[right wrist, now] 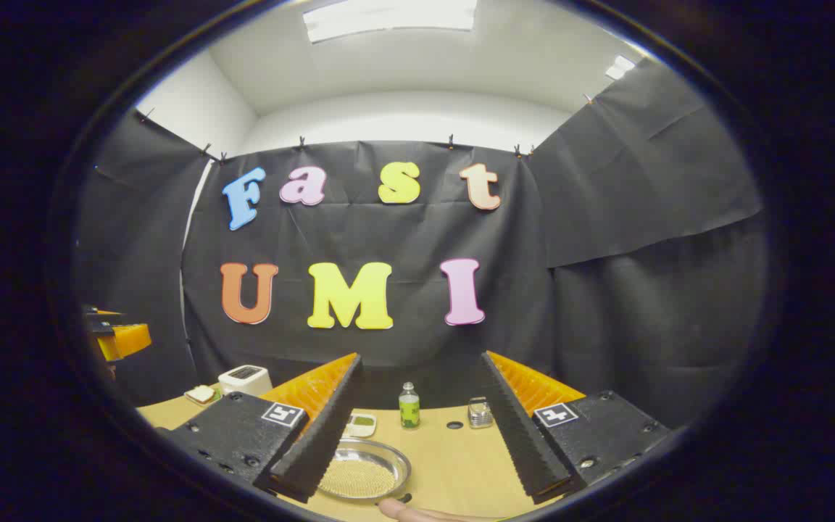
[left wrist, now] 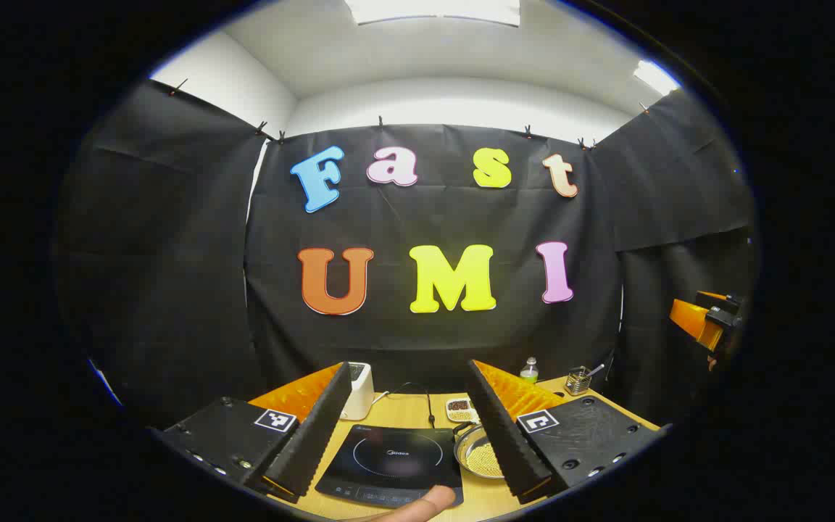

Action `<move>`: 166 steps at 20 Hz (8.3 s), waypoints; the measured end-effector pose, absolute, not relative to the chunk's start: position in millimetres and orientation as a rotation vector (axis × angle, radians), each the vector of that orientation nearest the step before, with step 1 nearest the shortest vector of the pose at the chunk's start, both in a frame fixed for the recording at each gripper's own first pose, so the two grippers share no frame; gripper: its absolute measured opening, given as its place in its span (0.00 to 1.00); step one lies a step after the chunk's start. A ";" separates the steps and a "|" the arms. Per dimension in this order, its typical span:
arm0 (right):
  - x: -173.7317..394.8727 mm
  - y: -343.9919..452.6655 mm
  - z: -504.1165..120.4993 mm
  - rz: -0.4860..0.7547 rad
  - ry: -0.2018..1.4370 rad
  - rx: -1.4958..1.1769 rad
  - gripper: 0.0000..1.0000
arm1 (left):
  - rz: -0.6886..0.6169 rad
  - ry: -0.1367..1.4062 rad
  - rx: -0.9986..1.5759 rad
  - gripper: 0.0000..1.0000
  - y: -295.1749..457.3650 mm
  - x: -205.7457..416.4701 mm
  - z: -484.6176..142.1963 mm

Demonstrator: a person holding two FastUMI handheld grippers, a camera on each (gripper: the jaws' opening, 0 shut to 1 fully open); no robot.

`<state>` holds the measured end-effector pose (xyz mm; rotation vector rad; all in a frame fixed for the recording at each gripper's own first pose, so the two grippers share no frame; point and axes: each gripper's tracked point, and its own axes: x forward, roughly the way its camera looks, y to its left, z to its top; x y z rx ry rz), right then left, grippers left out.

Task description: First push the handle of the pot to place it horizontally, then grasp the pot with both hands and set it on the induction cooktop.

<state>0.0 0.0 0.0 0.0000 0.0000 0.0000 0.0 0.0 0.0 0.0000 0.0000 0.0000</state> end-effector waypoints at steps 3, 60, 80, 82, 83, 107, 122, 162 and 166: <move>-2.5 -10.0 1.3 -0.018 -0.006 -0.019 1.00 | 0.009 -0.009 0.006 0.94 3.4 -0.4 2.6; -1.8 95.1 -369.3 0.356 0.888 -0.006 0.04 | -0.026 -0.041 0.005 0.95 -17.3 -56.3 -13.1; 1.0 85.4 -402.5 0.346 0.962 0.004 0.04 | -0.023 -0.024 0.025 0.95 -18.0 -51.4 -24.8; 4.2 79.4 -403.3 0.345 0.956 -0.002 0.04 | -0.021 -0.028 0.033 0.95 -17.5 -48.1 -25.8; 4.4 76.6 -403.1 0.346 0.954 -0.007 0.04 | -0.017 -0.026 0.035 0.95 -16.1 -45.2 -25.9; 66.0 17.6 -434.5 0.366 1.073 0.103 0.04 | -0.024 0.027 -0.076 0.95 -23.9 65.2 -39.5; 124.8 -19.8 -438.7 0.226 1.064 0.115 0.04 | 0.029 0.171 -0.074 0.95 -11.7 111.2 -97.6; 184.0 -33.2 -403.5 0.094 0.811 -0.011 0.85 | -0.123 0.709 -0.074 0.96 -115.9 176.5 -348.5; 188.0 -34.5 -420.3 0.096 0.841 -0.011 0.89 | -0.135 0.740 -0.075 0.96 -115.3 178.6 -360.8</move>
